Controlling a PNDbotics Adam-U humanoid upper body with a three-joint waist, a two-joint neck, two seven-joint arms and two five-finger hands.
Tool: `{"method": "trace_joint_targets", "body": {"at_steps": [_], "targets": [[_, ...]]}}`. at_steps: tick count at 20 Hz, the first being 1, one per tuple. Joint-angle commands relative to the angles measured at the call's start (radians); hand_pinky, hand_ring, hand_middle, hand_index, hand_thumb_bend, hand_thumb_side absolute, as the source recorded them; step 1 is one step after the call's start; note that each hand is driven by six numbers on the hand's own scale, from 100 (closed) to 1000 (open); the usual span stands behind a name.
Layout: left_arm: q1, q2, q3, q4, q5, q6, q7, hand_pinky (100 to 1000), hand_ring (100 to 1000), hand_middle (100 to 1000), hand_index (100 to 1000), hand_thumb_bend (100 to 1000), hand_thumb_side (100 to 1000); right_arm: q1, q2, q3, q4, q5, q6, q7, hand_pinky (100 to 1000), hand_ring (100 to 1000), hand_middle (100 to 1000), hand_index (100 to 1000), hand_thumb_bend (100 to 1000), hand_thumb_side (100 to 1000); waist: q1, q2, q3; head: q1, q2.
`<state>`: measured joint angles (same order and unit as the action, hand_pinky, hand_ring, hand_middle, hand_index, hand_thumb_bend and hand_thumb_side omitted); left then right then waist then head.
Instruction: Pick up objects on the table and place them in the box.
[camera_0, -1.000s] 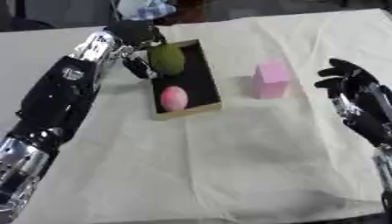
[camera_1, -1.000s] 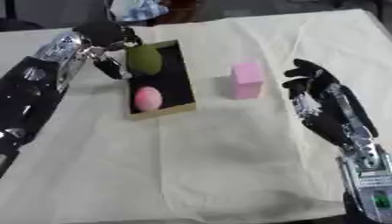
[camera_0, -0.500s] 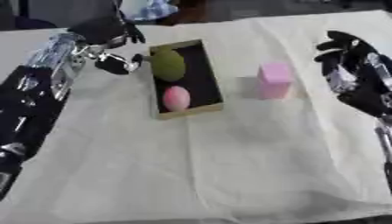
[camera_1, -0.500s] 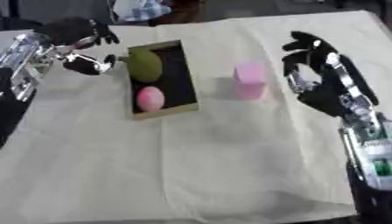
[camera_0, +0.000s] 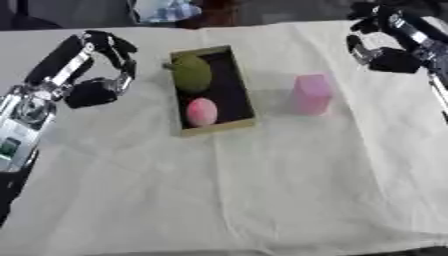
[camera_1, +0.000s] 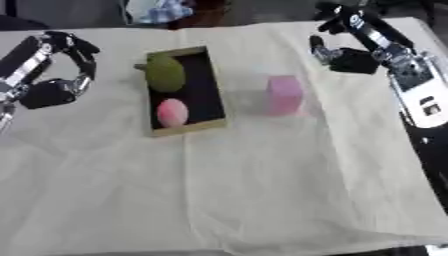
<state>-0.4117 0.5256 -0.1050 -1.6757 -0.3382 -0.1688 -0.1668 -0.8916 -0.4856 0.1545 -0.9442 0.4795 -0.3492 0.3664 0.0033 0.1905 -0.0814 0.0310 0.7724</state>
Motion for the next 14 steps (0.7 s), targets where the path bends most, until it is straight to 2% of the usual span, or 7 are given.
{"method": "trace_joint_targets", "body": {"at_steps": [1, 4, 8, 11, 14], "targets": [[0.038, 0.003, 0.040, -0.098, 0.062, 0.014, 0.023, 704, 536, 558, 740, 100, 593, -0.079, -0.021, 0.021, 0.140, 0.183, -0.064, 0.041, 896, 947, 955, 1000, 100, 740, -0.018, -0.024, 0.004, -0.009, -0.002], [0.084, -0.011, 0.051, -0.135, 0.073, 0.024, 0.021, 705, 536, 557, 737, 100, 604, -0.127, -0.006, 0.039, 0.201, 0.359, -0.139, 0.056, 904, 977, 980, 1000, 100, 790, -0.020, -0.024, 0.008, -0.012, -0.002], [0.113, -0.029, 0.057, -0.148, 0.069, 0.030, 0.012, 704, 534, 555, 734, 100, 615, -0.154, 0.012, 0.080, 0.201, 0.543, -0.245, 0.054, 903, 991, 995, 1000, 100, 858, -0.024, -0.025, 0.008, -0.014, -0.002], [0.122, -0.038, 0.056, -0.146, 0.066, 0.031, 0.007, 704, 534, 554, 734, 100, 621, -0.156, 0.021, 0.093, 0.205, 0.612, -0.295, 0.032, 903, 993, 996, 1000, 100, 876, -0.026, -0.026, 0.007, -0.012, -0.002], [0.129, -0.042, 0.055, -0.141, 0.061, 0.031, -0.004, 704, 533, 553, 733, 100, 629, -0.151, 0.017, 0.102, 0.198, 0.626, -0.330, 0.012, 903, 989, 993, 1000, 100, 853, -0.027, -0.026, 0.007, -0.010, -0.002]]}}
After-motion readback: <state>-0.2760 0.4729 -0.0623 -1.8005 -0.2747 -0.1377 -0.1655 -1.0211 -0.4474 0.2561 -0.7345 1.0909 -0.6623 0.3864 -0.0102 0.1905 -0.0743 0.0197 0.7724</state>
